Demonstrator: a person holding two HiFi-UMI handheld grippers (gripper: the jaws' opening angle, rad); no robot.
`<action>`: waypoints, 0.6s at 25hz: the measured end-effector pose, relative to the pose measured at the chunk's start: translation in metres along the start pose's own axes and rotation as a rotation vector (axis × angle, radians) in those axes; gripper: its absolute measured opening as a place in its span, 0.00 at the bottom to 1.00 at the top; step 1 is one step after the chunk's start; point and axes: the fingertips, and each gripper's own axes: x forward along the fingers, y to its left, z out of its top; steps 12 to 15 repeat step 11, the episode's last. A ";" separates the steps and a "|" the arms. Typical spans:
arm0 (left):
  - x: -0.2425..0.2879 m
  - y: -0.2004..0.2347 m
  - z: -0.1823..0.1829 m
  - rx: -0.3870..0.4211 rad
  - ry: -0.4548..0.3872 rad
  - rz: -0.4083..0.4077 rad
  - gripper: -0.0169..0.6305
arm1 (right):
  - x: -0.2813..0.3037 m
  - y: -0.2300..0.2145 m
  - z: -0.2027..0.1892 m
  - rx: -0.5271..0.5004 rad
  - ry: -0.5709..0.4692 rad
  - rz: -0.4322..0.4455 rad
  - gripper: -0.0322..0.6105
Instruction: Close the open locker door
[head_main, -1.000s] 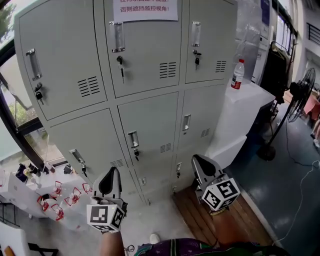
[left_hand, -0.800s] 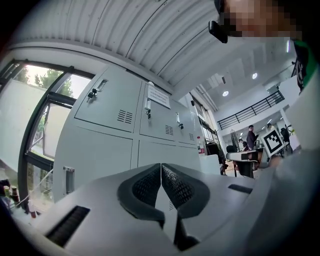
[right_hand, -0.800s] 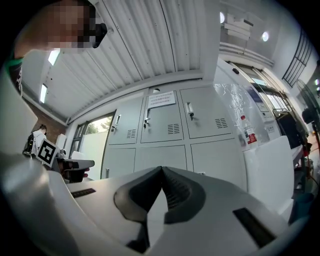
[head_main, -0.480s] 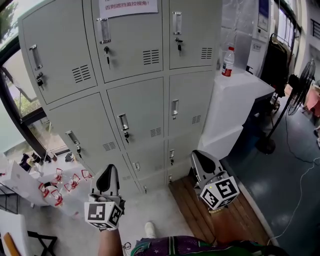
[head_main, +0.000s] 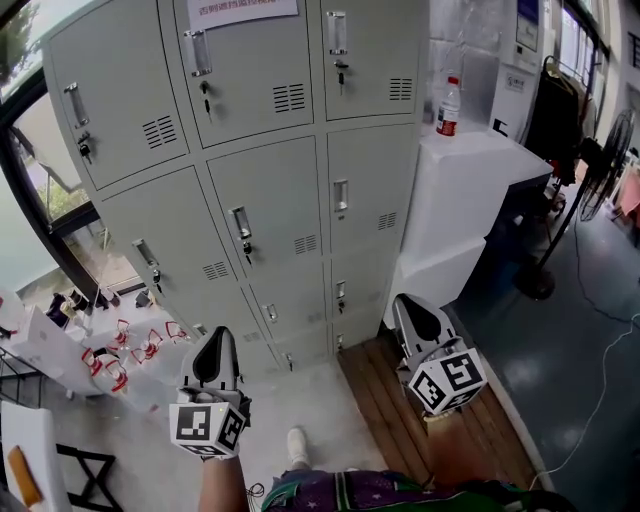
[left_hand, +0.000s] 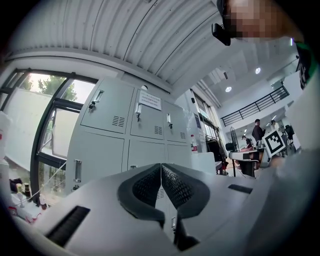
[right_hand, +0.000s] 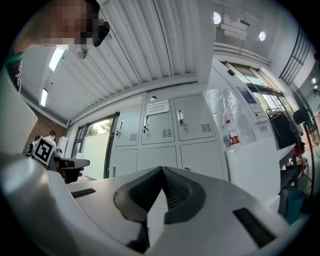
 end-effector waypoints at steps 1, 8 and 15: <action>-0.004 -0.002 0.000 0.001 -0.002 0.007 0.06 | -0.002 0.000 0.000 0.004 0.000 0.003 0.06; -0.025 -0.011 -0.001 0.010 0.002 0.038 0.06 | -0.011 0.011 -0.003 0.013 0.001 0.056 0.06; -0.031 -0.013 -0.003 0.014 0.001 0.044 0.06 | -0.012 0.015 -0.004 0.008 0.011 0.080 0.06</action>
